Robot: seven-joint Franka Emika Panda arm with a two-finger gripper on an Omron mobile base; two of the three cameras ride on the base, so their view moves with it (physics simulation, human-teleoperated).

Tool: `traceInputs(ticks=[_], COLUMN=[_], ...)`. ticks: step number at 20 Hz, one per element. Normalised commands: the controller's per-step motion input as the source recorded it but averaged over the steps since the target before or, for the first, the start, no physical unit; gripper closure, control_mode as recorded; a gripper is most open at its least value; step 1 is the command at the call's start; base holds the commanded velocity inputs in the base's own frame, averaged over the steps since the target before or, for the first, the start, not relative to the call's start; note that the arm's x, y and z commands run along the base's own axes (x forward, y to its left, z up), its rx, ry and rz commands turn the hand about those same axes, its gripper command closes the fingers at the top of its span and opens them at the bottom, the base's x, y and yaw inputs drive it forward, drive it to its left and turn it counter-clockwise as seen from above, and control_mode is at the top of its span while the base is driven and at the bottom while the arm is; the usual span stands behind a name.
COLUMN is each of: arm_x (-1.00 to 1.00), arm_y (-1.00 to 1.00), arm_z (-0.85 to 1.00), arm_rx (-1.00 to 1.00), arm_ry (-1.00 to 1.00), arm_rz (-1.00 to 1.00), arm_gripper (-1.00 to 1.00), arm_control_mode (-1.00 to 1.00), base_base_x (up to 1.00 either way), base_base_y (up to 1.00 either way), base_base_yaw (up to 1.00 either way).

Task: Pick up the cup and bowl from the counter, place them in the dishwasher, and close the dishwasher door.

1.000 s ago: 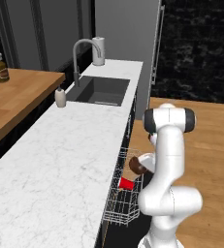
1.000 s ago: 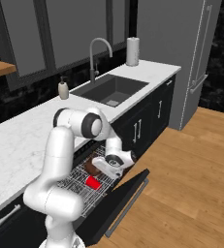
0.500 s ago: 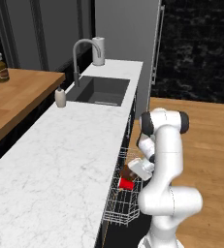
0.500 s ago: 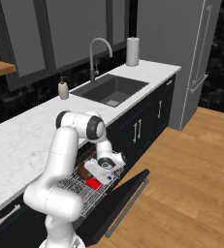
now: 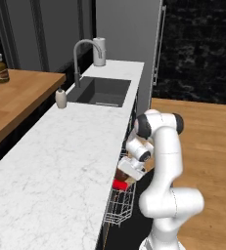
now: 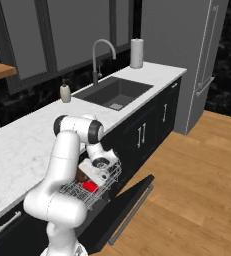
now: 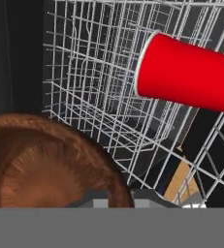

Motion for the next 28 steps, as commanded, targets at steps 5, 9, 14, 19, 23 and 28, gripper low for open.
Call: traceInputs(ticks=[5,9,14,19,23,28], arm_x=[-0.21,-0.70,-0.71,-0.53,-0.89,-0.96], arm_y=[-0.17,-0.63,-0.57,-0.33,-0.33,-0.44], arm_z=[-1.00,-1.00,-0.82,0.18,0.67,0.47], arm_rx=[-0.01,0.00,0.00,0.06,0.01,0.00], arm_ry=[0.16,0.15,0.11,0.01,-0.30,-0.48], arm_rz=[0.14,0.14,0.09,0.00,0.00,0.00], arm_gripper=[-1.00,-1.00,-1.00,-1.00,-1.00,-1.00], arm_control_mode=[-1.00,-1.00,-1.00,-1.00,-1.00,-1.00], base_base_x=[0.00,0.00,0.00,0.00,0.00,0.00], base_base_y=[0.00,0.00,0.00,0.00,0.00,0.00], base_base_yaw=[0.00,0.00,0.00,0.00,0.00,0.00])
